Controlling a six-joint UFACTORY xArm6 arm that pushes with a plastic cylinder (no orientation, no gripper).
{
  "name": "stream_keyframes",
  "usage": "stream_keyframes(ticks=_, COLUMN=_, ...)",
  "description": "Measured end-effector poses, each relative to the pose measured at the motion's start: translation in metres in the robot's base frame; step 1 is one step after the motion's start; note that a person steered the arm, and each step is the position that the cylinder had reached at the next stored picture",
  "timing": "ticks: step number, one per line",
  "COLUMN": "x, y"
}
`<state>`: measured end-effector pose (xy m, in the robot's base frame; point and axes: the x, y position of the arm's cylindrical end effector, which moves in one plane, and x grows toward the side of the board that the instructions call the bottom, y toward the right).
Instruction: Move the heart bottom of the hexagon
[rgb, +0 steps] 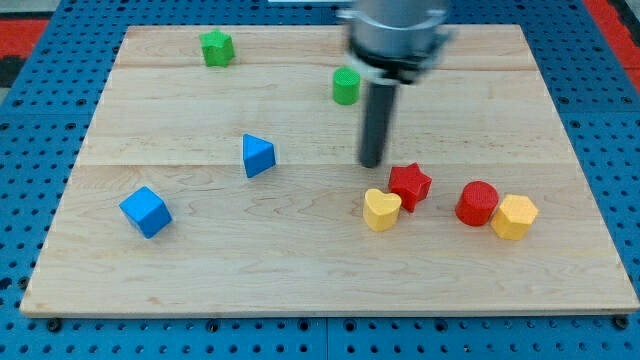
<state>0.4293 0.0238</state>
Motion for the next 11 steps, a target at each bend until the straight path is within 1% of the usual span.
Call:
stream_keyframes(ticks=1, x=0.005, y=-0.058)
stream_keyframes(ticks=2, x=0.059, y=-0.051)
stream_keyframes(ticks=3, x=0.061, y=-0.009)
stream_keyframes(ticks=4, x=0.085, y=0.046)
stream_keyframes(ticks=5, x=0.112, y=0.061)
stream_keyframes(ticks=6, x=0.125, y=0.019)
stream_keyframes(ticks=7, x=0.14, y=0.088)
stream_keyframes(ticks=8, x=0.166, y=0.09)
stream_keyframes(ticks=9, x=0.146, y=0.136)
stream_keyframes(ticks=10, x=0.154, y=0.135)
stream_keyframes(ticks=11, x=0.161, y=0.058)
